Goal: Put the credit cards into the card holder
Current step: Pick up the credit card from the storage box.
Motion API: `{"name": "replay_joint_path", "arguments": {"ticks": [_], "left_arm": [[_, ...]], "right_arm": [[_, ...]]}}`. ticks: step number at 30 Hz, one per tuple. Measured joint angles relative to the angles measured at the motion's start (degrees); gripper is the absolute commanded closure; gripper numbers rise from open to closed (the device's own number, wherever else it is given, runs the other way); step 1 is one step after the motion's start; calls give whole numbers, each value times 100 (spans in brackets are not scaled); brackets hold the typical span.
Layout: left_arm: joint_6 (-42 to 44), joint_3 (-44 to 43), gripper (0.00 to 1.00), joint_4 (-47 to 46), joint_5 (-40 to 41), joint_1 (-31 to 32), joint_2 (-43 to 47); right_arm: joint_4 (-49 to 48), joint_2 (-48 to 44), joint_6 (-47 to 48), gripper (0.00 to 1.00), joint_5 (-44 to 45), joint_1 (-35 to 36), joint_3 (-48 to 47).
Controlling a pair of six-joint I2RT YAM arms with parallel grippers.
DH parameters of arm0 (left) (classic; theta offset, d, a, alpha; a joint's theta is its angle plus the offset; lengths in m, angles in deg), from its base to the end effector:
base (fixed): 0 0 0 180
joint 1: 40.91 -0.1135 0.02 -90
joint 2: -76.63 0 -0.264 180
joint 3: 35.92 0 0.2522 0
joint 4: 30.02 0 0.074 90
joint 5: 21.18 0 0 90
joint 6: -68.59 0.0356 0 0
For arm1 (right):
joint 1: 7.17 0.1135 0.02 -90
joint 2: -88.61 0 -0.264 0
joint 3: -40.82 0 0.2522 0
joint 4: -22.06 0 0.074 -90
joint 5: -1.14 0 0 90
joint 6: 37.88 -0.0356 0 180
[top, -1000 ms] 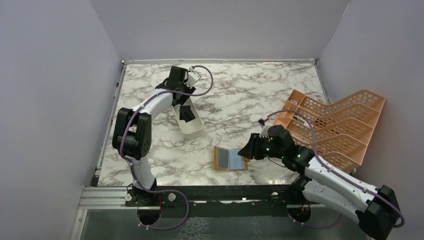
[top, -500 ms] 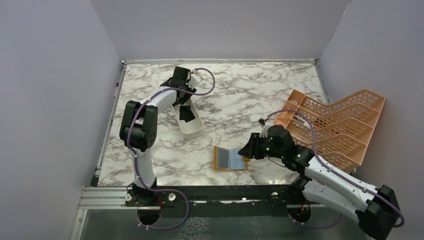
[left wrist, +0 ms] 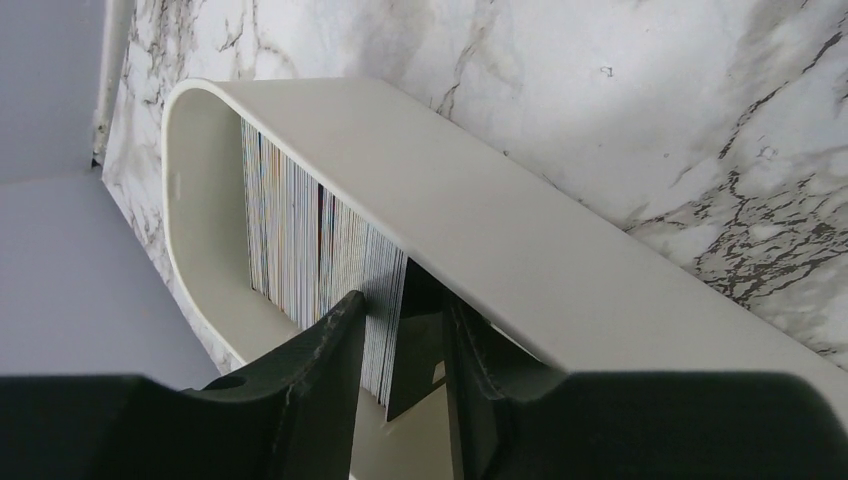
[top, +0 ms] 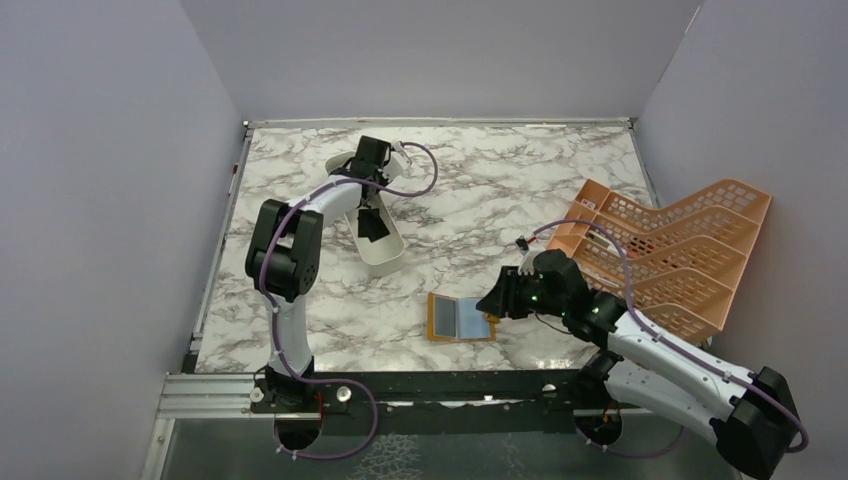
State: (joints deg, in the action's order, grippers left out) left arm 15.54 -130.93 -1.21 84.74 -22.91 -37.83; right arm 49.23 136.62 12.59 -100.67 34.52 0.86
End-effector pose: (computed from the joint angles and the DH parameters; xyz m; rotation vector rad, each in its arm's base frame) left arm 0.4207 -0.1264 0.1891 1.0038 2.2105 0.4865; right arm 0.1311 0.1265 0.2116 -0.1708 2.3558 0.9806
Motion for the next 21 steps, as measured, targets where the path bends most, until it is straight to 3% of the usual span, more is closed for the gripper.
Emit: {"name": "replay_joint_path", "arguments": {"ticks": [21], "left_arm": [[197,-7,71,15,426,197,-24]], "right_arm": [[-7,101,0,59,-2,0,0]]}}
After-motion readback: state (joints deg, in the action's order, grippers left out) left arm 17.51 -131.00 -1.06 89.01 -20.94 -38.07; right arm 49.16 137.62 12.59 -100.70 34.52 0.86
